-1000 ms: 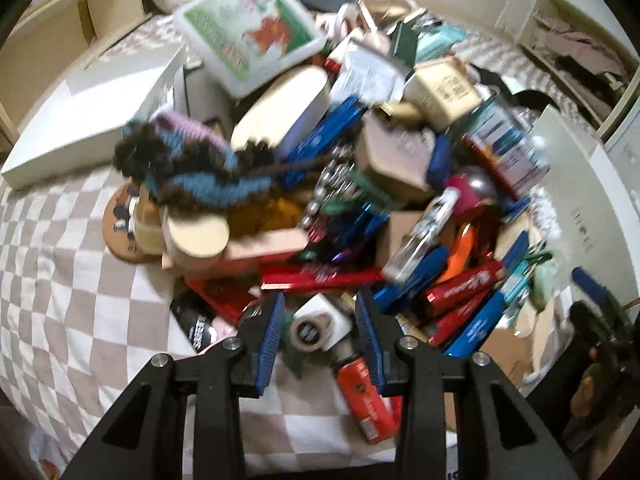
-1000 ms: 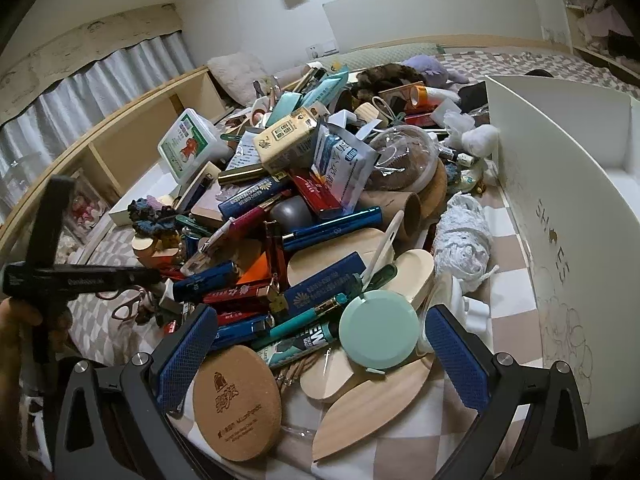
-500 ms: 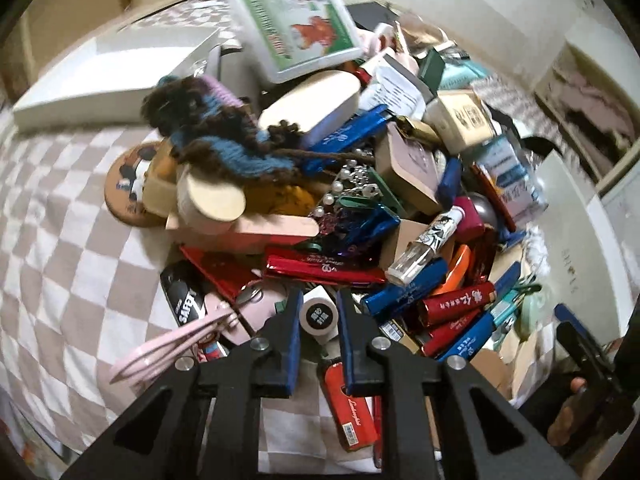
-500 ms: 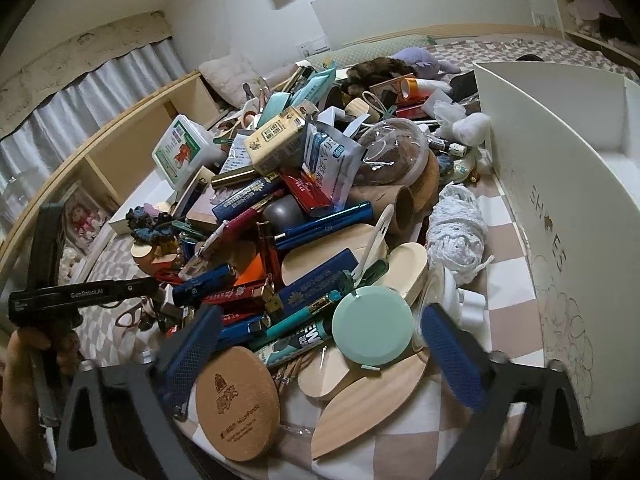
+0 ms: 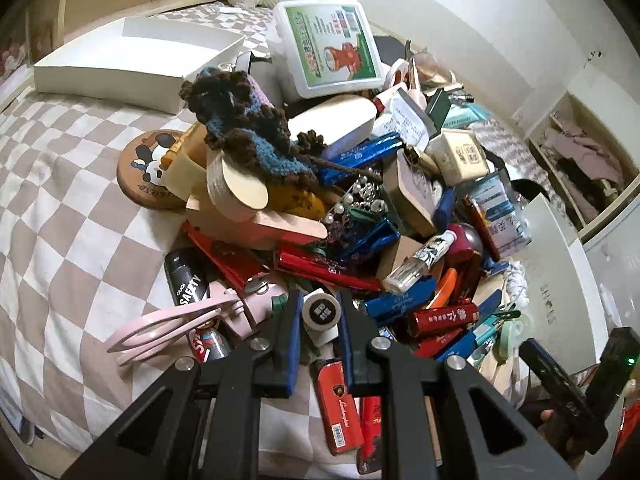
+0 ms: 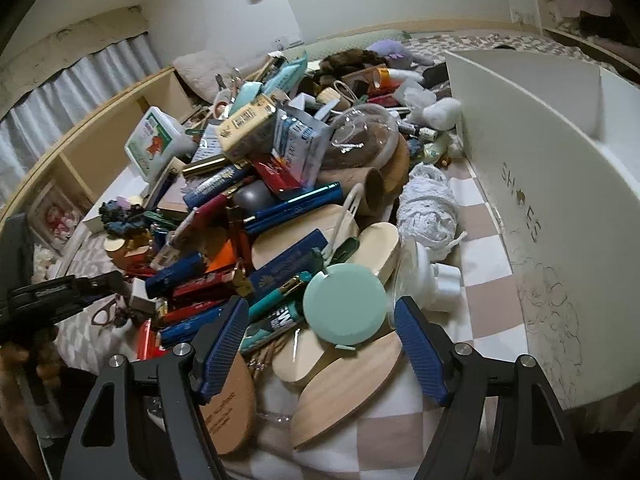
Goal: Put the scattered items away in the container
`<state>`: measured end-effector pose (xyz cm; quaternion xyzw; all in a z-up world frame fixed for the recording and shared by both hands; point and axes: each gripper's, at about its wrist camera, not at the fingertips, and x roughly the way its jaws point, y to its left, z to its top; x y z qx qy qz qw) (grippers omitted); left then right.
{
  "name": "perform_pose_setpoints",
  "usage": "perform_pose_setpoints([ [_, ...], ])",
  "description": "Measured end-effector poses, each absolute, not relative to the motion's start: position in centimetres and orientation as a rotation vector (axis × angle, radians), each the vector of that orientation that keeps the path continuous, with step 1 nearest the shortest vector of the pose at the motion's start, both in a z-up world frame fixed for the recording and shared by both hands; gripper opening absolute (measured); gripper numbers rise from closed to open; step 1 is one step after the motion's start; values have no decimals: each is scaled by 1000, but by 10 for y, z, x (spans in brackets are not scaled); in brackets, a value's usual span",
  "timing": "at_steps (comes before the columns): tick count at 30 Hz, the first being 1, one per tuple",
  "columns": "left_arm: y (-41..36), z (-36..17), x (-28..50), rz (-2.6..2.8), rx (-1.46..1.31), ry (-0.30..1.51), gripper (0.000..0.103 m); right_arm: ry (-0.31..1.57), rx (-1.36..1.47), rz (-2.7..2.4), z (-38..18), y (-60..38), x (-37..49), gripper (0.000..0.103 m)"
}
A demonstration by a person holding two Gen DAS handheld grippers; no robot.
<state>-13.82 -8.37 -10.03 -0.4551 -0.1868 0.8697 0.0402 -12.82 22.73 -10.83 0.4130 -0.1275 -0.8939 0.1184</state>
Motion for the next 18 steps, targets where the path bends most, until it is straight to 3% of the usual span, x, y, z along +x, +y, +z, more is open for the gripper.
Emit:
perform_pose_setpoints([
  [4, -90, -99, -137, 2653, -1363, -635, 17, -370, 1282, -2611, -118, 228, -137, 57],
  [13, -91, -97, -135, 2633, -1317, -674, 17, -267, 1325, -2634, -126, 221, -149, 57],
  [14, -92, -97, -135, 2630, -1315, -681, 17, -248, 1319, -2634, -126, 218, -148, 51],
  [18, -94, -99, -136, 2623, -1314, -704, 17, -240, 1309, -2620, -124, 217, -144, 51],
])
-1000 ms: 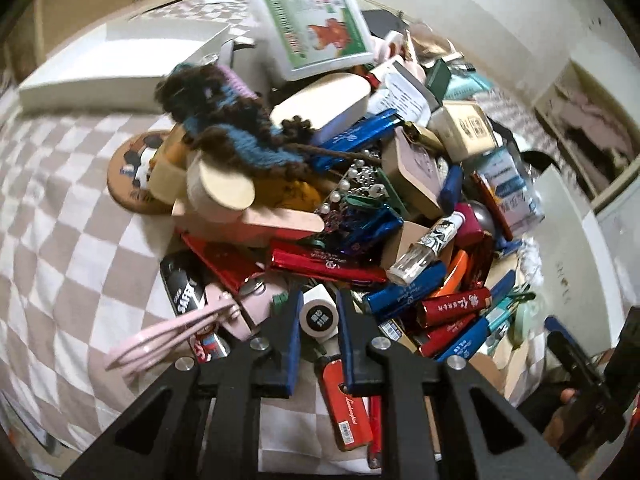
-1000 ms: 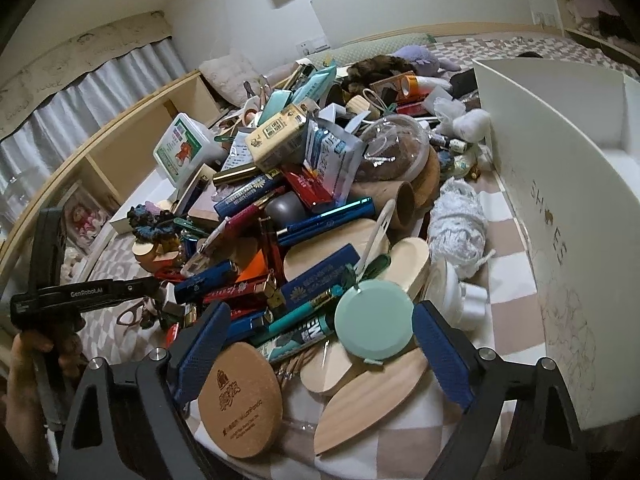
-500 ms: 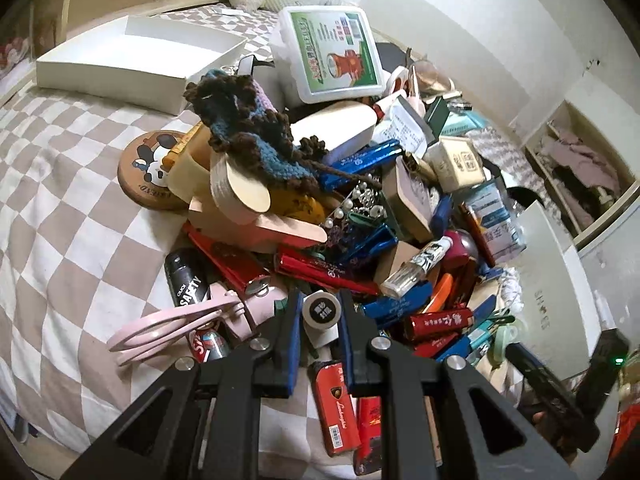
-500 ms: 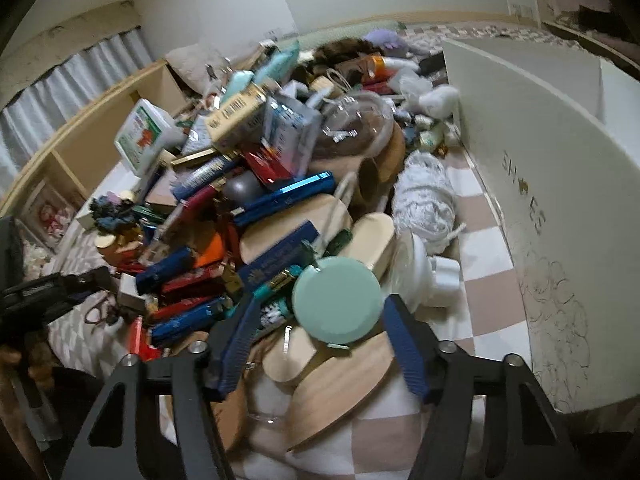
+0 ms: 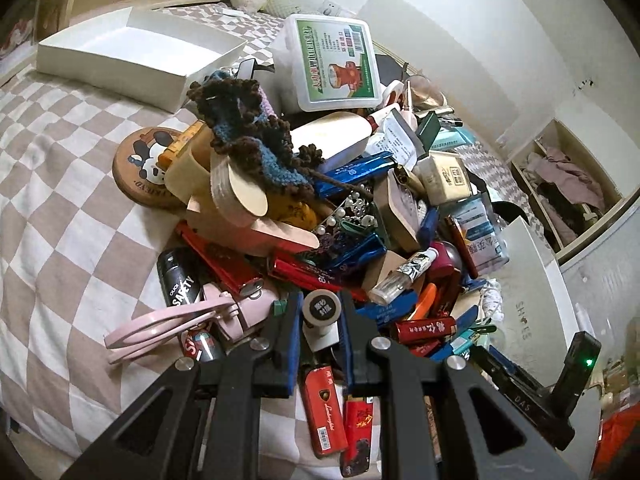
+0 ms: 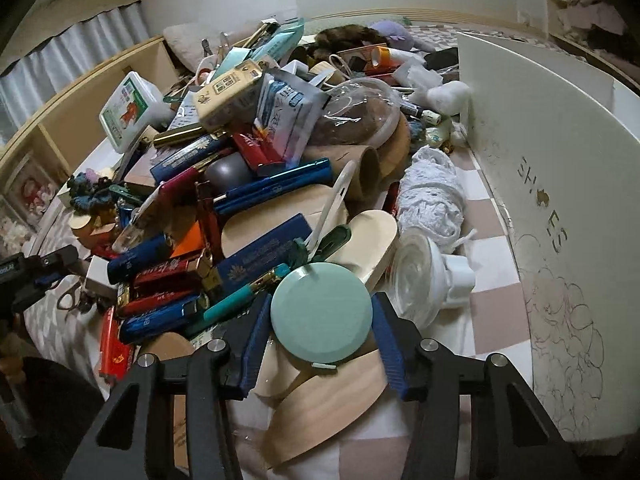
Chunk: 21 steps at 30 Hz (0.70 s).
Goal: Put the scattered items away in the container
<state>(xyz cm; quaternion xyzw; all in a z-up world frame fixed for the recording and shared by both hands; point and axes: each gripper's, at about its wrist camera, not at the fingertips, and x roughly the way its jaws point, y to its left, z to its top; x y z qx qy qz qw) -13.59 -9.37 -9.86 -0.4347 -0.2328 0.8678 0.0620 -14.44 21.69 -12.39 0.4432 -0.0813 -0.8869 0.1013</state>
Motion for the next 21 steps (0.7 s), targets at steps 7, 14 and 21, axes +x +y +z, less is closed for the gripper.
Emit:
perform_pose_setpoints([
  [7, -95, -100, -136, 2619, -1309, -722, 17, -386, 1281, -2594, -119, 230, -140, 51],
  [14, -96, -99, -135, 2620, -1302, -732, 17, -472, 1279, -2508, -119, 228, -132, 51],
  [21, -97, -96, -132, 2627, -1266, -751, 17, -472, 1249, -2494, -114, 224, -128, 51],
])
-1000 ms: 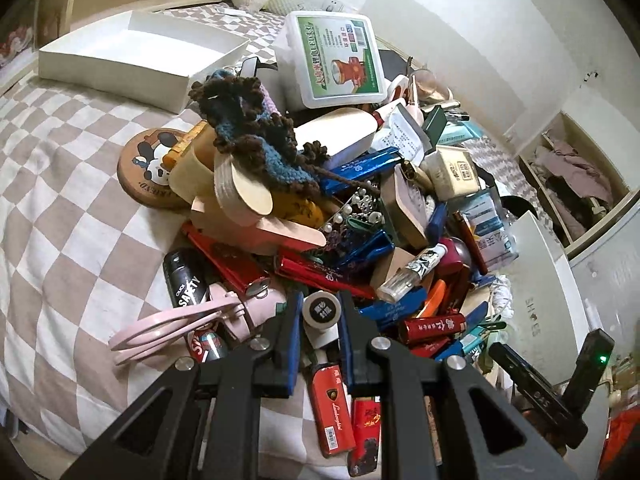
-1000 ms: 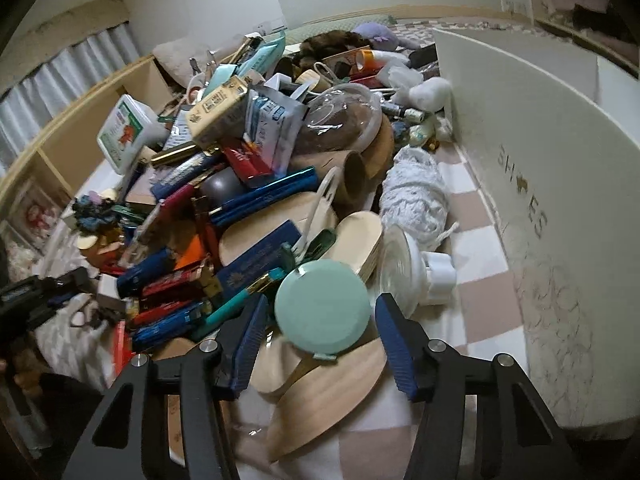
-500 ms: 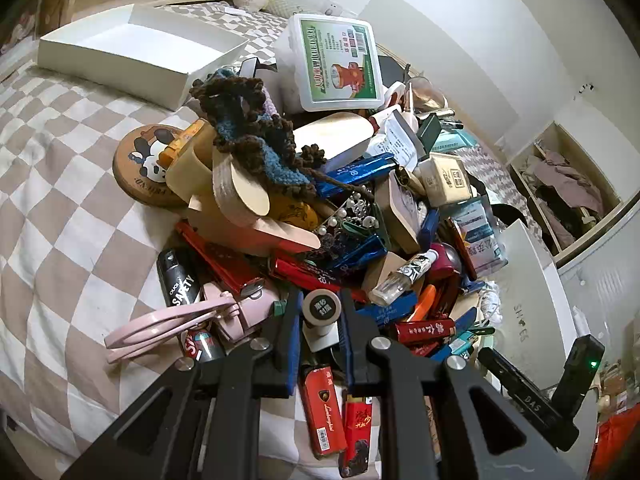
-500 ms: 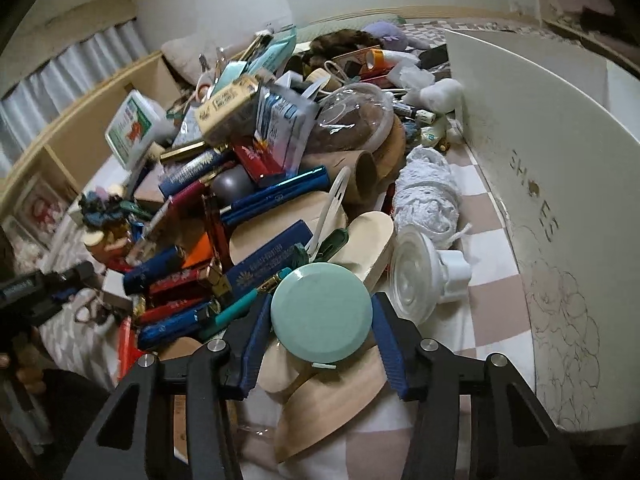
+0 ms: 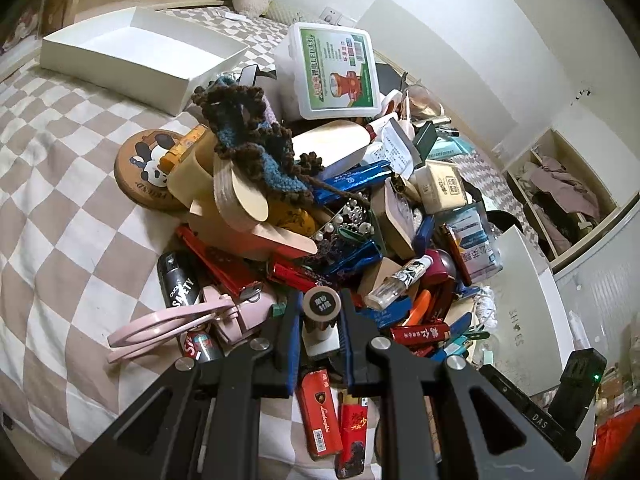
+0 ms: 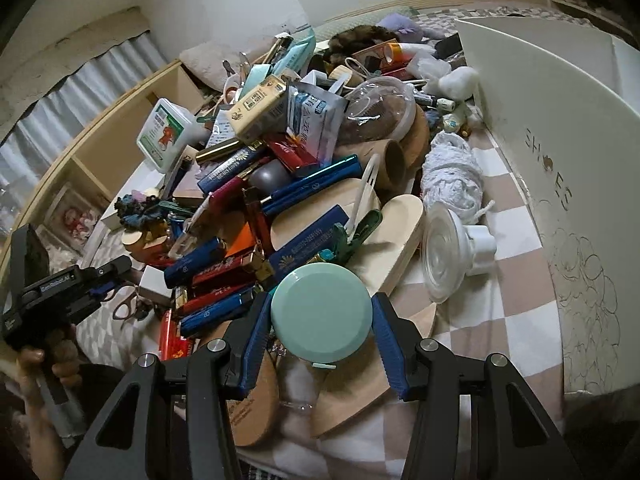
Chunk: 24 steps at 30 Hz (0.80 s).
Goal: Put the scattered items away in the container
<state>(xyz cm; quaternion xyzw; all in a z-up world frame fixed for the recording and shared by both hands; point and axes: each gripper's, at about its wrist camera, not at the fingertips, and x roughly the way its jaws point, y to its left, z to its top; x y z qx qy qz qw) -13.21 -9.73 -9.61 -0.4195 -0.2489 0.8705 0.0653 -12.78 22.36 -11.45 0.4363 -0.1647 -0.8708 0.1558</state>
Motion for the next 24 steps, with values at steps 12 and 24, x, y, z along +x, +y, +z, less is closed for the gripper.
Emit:
perform_pose_setpoints([
  [12, -98, -92, -129, 2644, -1231, -758, 17, -485, 1300, -2443, -121, 221, -129, 51],
  [24, -99, -83, -123, 2651, -1140, -756, 17, -493, 1205, -2470, -93, 227, -129, 51],
])
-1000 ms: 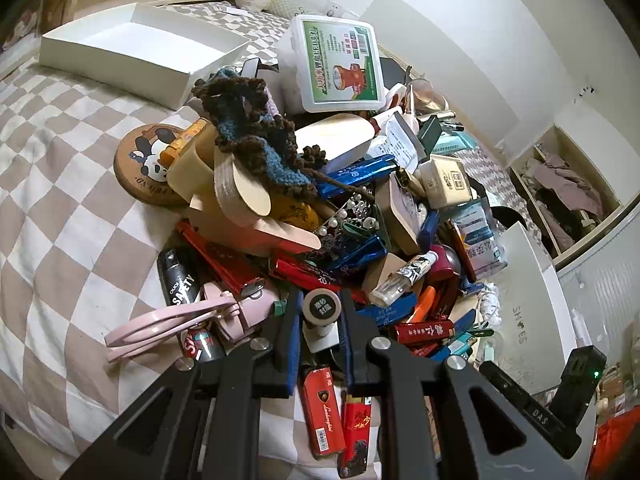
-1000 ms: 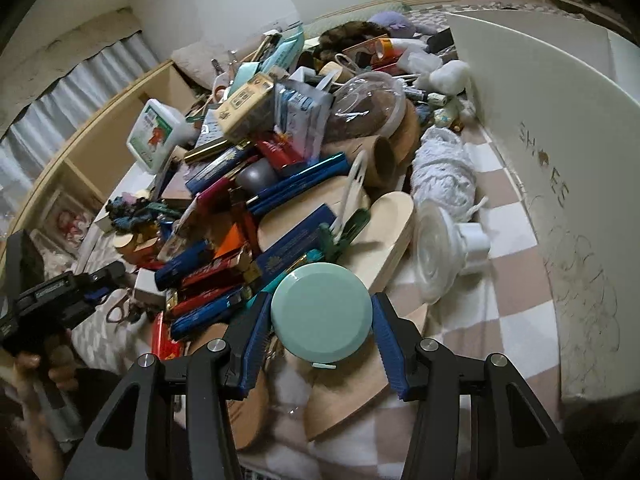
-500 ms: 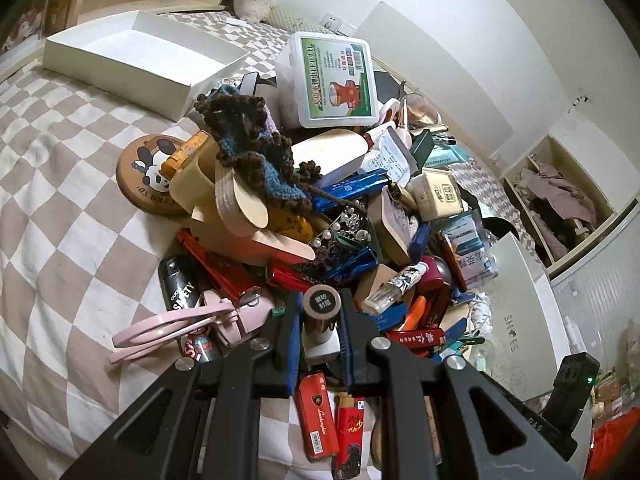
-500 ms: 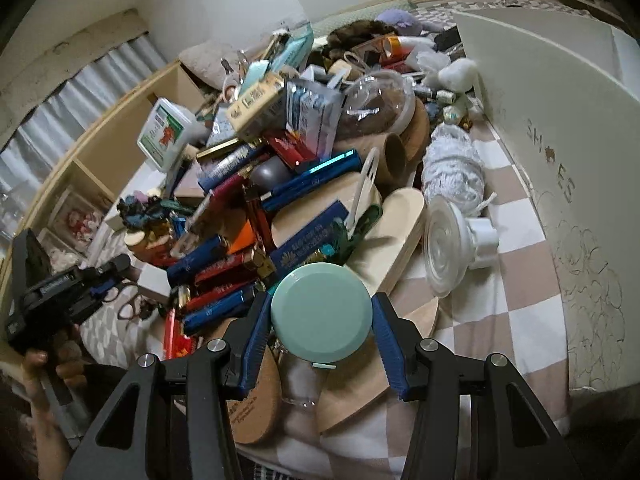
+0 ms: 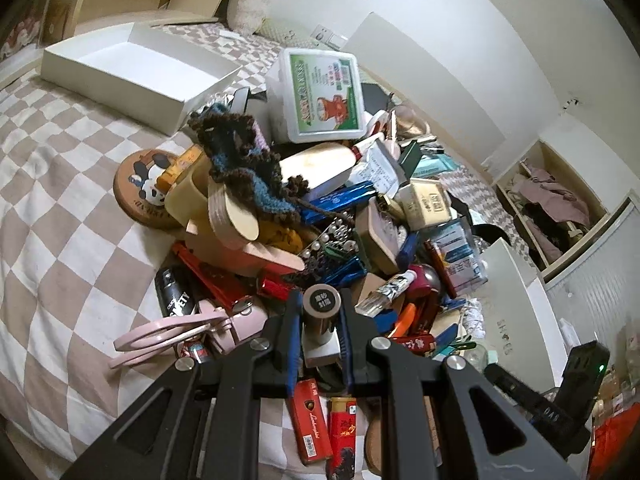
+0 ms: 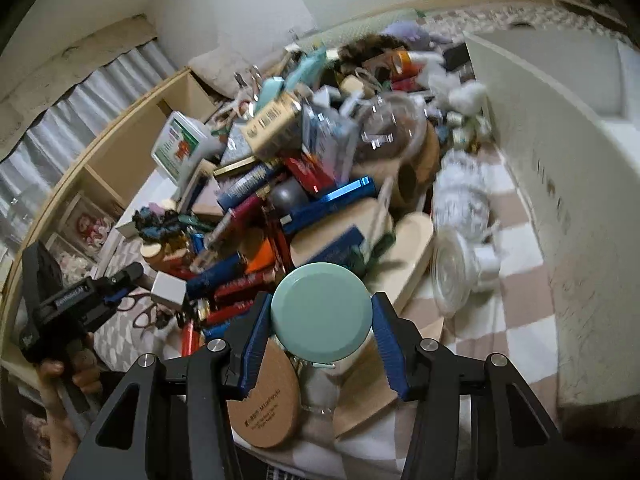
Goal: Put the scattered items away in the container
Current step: 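Close the left tool on the small dark-capped bottle while the right tool lifts the mint compact, then carry the small bottle and mint compact over the white shoebox with both tools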
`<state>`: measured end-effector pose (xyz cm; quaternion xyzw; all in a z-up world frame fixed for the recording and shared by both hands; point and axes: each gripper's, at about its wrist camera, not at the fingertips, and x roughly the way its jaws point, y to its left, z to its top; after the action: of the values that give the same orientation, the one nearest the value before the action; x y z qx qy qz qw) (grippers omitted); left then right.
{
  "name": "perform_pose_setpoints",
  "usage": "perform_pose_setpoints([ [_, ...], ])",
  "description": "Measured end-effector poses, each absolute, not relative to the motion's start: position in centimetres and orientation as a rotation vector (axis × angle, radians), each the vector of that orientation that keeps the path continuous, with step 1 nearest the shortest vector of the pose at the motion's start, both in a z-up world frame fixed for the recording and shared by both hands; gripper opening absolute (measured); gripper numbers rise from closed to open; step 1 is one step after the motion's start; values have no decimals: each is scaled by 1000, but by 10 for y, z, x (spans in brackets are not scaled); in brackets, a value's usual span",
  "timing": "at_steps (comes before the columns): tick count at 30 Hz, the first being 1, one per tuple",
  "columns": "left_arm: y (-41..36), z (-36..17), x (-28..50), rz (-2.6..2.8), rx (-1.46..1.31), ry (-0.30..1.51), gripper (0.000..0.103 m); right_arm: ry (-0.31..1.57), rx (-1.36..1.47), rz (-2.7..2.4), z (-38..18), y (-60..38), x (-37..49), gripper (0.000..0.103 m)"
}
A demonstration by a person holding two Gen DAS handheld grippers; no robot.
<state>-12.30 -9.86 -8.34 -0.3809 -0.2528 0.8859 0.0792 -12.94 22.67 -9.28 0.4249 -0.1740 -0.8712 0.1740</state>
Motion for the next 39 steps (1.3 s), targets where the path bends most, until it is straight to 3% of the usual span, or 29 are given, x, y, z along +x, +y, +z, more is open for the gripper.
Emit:
perform_pose_setpoints([
  [20, -103, -75, -116, 2658, -1034, -797, 17, -465, 849, -2700, 18, 277, -138, 51],
  [39, -76, -58, -125, 2637, -1080, -635, 17, -628, 871, -2858, 14, 366, -132, 51],
])
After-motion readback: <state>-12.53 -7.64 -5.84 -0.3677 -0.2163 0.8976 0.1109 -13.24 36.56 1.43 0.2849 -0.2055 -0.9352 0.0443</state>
